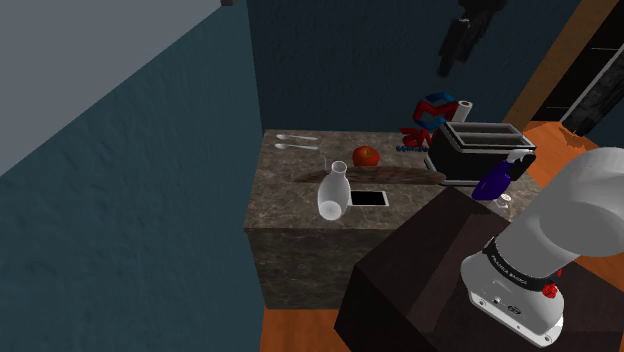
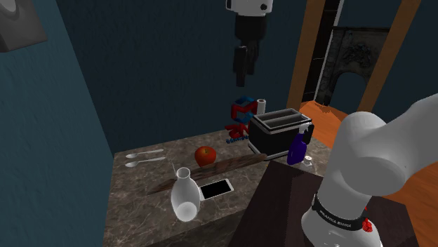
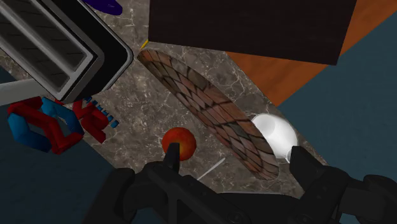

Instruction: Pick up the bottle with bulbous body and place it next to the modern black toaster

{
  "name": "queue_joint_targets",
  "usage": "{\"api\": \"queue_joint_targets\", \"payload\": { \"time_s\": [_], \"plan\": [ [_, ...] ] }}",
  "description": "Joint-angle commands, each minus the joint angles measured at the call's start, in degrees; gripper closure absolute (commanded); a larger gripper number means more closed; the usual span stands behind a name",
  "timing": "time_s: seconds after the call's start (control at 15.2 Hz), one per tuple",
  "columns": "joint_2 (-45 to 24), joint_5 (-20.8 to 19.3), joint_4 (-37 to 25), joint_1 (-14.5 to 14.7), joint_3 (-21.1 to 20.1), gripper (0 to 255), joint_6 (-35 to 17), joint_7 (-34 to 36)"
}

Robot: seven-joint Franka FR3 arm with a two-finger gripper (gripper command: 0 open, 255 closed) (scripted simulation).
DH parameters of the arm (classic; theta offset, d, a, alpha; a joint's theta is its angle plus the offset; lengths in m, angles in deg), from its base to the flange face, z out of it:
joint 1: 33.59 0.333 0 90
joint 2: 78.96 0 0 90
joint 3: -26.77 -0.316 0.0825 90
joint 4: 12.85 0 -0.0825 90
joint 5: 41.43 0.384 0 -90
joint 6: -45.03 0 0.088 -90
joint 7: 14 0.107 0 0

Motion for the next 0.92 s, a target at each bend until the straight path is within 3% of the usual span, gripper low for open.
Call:
{"api": "queue_joint_targets", "payload": {
  "time_s": [0.0, 0.86],
  "plan": [
    [0.0, 0.0, 0.0, 0.0, 0.0, 0, 0.0, 0.0],
    [-16.05, 2.9, 7.54, 2.57, -8.79, 0, -21.35, 10.7]
  ]
}}
